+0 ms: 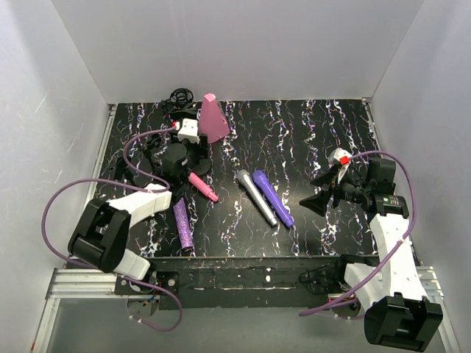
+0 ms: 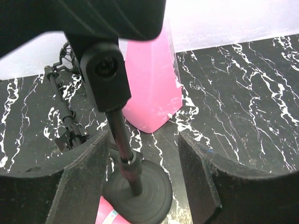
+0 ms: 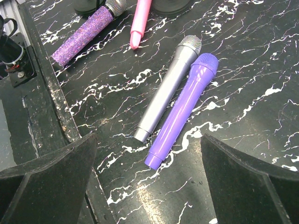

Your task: Attach the microphones to the stand

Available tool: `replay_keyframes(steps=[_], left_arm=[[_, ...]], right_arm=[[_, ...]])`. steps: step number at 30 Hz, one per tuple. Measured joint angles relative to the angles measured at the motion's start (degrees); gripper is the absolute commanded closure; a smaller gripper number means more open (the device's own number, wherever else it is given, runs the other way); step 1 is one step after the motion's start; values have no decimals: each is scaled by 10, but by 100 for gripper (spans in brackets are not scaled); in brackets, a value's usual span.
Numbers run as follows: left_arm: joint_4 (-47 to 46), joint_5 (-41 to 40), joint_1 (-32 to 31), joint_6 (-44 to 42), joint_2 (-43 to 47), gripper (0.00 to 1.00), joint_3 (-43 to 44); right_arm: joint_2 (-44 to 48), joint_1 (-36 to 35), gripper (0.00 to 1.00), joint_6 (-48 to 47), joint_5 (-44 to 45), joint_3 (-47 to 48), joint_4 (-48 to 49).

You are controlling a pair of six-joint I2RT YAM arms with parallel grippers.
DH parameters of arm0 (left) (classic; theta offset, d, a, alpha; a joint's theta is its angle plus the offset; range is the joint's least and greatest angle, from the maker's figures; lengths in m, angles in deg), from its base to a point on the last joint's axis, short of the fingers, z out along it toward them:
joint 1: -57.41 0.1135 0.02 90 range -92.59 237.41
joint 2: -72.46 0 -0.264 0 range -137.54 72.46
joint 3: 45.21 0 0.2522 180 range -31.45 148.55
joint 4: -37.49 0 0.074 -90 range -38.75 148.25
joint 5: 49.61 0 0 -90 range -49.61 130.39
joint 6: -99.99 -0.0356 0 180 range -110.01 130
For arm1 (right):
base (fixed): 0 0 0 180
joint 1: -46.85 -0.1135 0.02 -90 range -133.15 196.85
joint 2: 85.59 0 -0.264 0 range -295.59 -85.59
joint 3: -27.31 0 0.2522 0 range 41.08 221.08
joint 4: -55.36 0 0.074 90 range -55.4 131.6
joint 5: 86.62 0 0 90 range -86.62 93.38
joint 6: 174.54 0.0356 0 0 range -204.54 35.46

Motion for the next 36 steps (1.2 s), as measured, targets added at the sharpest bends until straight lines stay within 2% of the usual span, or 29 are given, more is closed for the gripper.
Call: replay_keyframes(steps=[3,4,6,7,8,15,21,29,36], left_arm=[[-13,-1,5,-2,-17,56,15],[-17,-2,7,-2,-21,64,18],[-21,-4,10,-4,-28,89,23],[-25,-7,12,-5,-30,97,25],[-27,-10,15,-6,-33,100,27],[-22,4,18,-12,-37,100,35],[31,69,19,-10,-14,100,48],[96,212,14,51,9,100,140],[111,266,-28,97,-2,100,216]], right_arm=[[0,0,2,0,0,0,0],[0,0,2,0,0,0,0],[0,0,2,-2,0,0,0],[0,0,2,-2,0,0,0],[0,0,2,-2,0,0,0],[0,0,2,-8,0,0,-7],[1,0,2,-12,0,0,-10],[2,0,2,-13,0,0,-11],[3,0,2,-13,0,0,-12]])
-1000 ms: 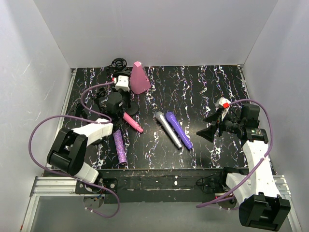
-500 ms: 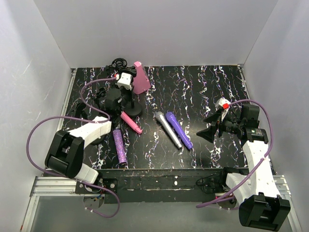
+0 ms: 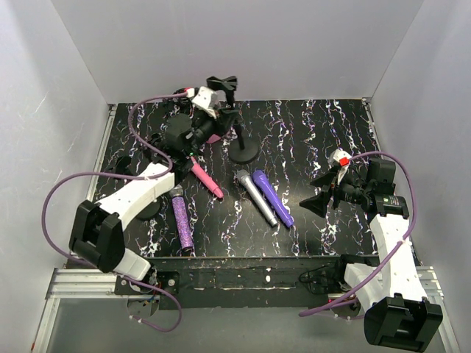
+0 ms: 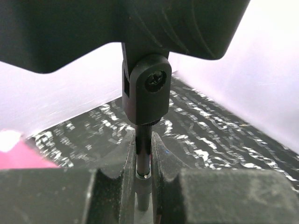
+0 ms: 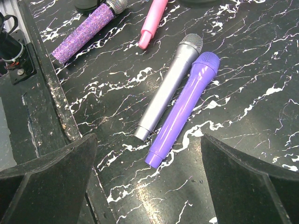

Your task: Attach the microphones to the stand

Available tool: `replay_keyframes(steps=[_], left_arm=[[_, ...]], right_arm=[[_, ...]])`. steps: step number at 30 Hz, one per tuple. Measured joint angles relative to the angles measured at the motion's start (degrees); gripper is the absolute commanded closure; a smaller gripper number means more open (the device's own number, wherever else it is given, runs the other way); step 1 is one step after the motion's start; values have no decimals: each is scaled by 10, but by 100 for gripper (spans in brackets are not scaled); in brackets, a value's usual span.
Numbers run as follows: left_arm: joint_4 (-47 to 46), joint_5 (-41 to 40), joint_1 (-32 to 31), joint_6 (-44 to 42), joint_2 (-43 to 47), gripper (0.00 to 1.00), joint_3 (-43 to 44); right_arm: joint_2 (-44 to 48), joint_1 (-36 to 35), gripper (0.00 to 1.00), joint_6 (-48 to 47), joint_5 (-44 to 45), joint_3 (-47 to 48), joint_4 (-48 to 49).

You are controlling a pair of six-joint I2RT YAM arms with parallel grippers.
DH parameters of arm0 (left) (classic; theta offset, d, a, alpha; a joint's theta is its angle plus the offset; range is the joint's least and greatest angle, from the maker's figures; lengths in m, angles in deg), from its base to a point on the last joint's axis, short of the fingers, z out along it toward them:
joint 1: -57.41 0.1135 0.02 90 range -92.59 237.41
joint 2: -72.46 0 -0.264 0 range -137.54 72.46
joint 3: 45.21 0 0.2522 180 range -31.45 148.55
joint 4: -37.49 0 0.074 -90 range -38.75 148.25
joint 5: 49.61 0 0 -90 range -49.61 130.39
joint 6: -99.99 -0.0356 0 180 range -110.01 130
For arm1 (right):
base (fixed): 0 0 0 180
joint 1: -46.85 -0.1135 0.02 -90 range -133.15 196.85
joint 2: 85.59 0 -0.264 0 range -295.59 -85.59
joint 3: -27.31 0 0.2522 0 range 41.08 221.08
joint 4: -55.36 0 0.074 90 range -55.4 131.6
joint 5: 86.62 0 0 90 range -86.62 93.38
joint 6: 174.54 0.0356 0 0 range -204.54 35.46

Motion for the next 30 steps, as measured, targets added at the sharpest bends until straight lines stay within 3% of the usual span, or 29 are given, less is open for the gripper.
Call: replay_keyframes(steps=[9,17,24,26,30], left_arm=[[-31,-14,-125,11,-148,100,103],[-52,-76,-191,-11,-283,100,140],[-63,-114,-210,-32,-290,100,149],[-67,-118,-212,-35,-290,93,147],[-80,-119,-216,-39,-290,67,131]], right_arm=[[2,0,2,-1,0,0,-1],[8,3,2,-1,2,0,-2],[9,5,2,-1,2,0,-3],[9,5,2,-1,2,0,-3],[9,5,2,-1,2,0,-5]])
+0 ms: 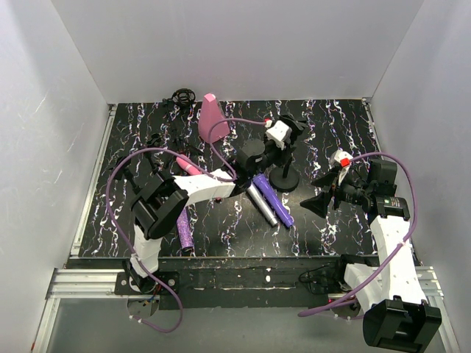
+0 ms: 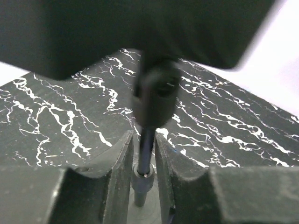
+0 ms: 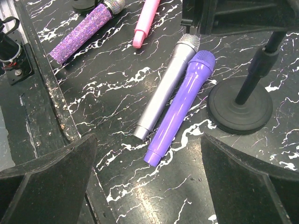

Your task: Attach the microphones to the stand

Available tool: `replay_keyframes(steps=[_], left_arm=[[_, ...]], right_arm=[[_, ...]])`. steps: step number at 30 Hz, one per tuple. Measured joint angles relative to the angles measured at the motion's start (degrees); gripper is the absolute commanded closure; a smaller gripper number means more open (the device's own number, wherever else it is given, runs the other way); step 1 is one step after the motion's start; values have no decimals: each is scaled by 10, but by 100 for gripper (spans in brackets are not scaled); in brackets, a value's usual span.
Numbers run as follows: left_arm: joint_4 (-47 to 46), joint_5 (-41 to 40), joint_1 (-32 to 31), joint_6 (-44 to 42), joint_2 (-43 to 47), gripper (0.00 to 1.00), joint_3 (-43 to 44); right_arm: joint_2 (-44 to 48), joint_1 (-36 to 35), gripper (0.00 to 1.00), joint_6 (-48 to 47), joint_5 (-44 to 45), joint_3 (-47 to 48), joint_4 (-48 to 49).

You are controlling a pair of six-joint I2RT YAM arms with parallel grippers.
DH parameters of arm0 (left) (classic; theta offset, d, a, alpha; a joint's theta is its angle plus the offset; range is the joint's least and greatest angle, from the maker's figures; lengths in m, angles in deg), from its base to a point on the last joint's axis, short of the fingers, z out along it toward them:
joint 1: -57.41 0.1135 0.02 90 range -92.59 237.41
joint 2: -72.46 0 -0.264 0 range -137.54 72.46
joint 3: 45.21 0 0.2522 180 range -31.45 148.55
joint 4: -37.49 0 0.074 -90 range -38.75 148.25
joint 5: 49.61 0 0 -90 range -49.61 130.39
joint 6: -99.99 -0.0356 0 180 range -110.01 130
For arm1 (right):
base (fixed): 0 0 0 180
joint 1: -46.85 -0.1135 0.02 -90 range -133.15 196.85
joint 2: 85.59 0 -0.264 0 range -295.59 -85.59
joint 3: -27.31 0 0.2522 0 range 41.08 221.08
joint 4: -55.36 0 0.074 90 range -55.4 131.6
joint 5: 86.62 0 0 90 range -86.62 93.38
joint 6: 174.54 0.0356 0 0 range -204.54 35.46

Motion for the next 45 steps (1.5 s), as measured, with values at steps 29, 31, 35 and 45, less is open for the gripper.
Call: replay_keyframes(steps=[29,31,35,45], left_arm=[[282,39,-8,103,376,2,-233],[308,31,-8,134,393,2,-252],[348,2,-8,205,413,2,-293],[388,-55,-8,358,428,2,-334]], right_arm=[[-4,4,2,-33,-14,0,-23],[-11,4,2,-37,-17,-1,-23],[-27,4,3,-50,-20,-6,-26],[-57,-12,3,-70,-10,-11,-35]])
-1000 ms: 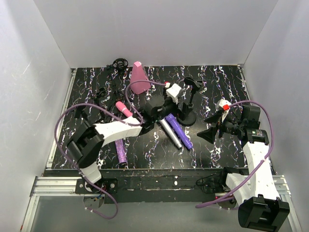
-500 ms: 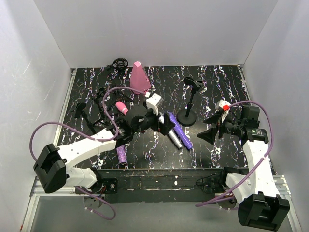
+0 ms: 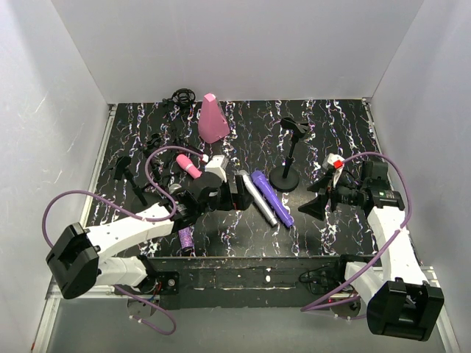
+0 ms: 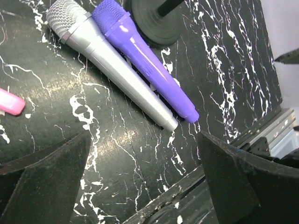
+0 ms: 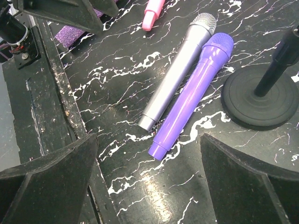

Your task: Attach the microphones to the stand

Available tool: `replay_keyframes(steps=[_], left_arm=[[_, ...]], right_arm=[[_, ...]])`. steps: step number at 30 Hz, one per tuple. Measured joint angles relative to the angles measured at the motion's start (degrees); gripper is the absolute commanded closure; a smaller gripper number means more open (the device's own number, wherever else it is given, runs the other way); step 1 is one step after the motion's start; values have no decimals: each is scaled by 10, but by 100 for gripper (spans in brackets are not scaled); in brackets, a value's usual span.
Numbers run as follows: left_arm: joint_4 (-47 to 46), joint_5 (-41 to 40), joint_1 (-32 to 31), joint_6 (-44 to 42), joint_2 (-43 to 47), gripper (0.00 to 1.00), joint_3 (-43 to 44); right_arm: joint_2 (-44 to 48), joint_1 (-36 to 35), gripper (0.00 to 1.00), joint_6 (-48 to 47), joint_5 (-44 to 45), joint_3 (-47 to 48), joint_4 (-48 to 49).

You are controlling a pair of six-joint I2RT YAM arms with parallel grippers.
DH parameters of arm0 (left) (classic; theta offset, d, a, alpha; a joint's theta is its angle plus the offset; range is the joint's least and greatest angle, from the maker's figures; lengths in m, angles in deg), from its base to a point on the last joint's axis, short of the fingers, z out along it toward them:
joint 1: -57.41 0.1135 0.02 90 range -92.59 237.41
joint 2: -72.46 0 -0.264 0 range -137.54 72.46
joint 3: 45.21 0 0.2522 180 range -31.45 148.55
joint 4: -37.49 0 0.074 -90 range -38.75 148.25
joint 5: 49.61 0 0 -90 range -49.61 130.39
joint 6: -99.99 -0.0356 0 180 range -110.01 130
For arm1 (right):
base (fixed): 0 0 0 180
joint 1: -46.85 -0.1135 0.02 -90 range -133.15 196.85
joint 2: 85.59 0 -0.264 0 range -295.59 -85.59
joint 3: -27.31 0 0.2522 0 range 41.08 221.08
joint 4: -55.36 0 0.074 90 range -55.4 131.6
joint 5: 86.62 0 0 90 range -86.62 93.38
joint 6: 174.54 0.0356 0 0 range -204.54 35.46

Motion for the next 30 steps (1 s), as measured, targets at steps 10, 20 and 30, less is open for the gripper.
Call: replay_keyframes(steps=[10,20,30], left_arm=[[19,-31,0,114,-85,2,5],[36,-71,0,170,-163,6,62],[116,-142,0,216,-271,25,174]], right_arm=[[-3,-5,3,-4,24,0,0],[-3,-7,4,-4,37,0,0],[-3,-7,3,-4,46,0,0]])
